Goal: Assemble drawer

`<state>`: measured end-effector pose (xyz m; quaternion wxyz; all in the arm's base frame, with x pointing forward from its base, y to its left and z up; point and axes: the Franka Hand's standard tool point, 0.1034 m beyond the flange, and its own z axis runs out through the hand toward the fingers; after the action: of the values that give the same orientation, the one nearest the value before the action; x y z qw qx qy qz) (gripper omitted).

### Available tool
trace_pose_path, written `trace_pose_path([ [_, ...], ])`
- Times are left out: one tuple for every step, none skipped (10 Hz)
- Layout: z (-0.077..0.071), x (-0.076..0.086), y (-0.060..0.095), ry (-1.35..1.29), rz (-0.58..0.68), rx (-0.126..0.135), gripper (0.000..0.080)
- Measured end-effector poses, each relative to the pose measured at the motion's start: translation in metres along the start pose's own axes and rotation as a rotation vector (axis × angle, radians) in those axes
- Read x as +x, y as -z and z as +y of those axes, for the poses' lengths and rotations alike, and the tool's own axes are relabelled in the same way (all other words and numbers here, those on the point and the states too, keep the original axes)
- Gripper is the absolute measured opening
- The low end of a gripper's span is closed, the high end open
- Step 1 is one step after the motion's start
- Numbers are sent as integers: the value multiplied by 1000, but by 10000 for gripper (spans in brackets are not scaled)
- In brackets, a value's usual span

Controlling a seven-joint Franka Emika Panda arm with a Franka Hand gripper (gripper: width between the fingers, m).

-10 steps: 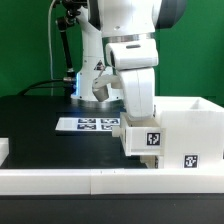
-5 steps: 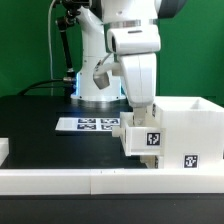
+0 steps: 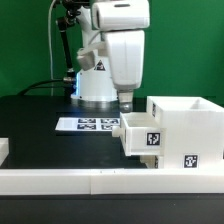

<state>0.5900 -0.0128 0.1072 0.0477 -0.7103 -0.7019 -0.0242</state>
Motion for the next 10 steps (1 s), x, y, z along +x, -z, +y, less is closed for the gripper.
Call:
trace_pose_path([
  [7,-9,-1,34,6,6,648],
  [10,-9,-3,35,7,-3,648],
  [10,-11,-4,36,13,-2,648],
  [10,-13,-4,34,12,-2,648],
  [9,-17,-6,40,22,0,648],
  [7,-20,-14,44,64,9,648],
  [9,-18,-24,46,98,24,648],
  [16,-11,-31,63,139,38,648],
  [22,-3,-35,81,152,47,648],
  [26,3,-37,97,138,42,648],
])
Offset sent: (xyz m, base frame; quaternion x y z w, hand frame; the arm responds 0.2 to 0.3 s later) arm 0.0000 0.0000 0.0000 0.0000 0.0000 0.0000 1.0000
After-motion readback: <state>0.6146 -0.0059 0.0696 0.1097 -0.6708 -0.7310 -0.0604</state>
